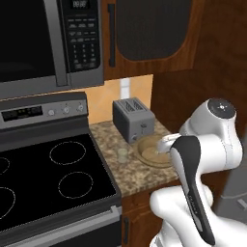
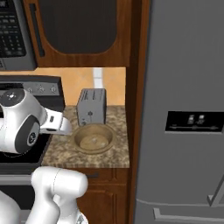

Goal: Grab a lemon wedge from the fridge and one ice cube from the ice bowl, and put them in the glass of lemonade.

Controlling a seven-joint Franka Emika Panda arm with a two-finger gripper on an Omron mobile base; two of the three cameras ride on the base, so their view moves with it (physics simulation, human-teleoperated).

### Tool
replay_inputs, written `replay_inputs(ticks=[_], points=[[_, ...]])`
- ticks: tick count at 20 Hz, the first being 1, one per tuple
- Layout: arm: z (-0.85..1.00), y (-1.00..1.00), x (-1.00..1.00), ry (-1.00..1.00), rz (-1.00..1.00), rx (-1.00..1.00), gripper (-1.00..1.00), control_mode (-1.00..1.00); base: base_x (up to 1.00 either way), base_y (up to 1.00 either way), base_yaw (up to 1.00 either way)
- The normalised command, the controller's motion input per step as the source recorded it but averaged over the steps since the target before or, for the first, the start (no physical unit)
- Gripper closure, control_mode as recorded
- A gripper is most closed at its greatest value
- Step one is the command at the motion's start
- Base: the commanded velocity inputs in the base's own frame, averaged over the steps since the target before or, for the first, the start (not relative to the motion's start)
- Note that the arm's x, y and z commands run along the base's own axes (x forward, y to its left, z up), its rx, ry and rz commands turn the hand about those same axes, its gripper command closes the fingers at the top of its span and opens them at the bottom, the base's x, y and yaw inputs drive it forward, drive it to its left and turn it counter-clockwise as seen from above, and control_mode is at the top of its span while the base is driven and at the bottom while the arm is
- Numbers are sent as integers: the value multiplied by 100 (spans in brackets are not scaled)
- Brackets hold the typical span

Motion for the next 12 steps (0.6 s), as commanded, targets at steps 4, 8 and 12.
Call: replay_inputs(ticks=[4, 8, 12], points=[[0, 0, 0, 0, 0, 0, -100, 100, 65, 44, -29], [-28, -1, 67, -1, -7, -1, -100, -100, 0, 0, 0], [-31, -23, 71, 0, 6, 0, -100, -100, 0, 0, 0]])
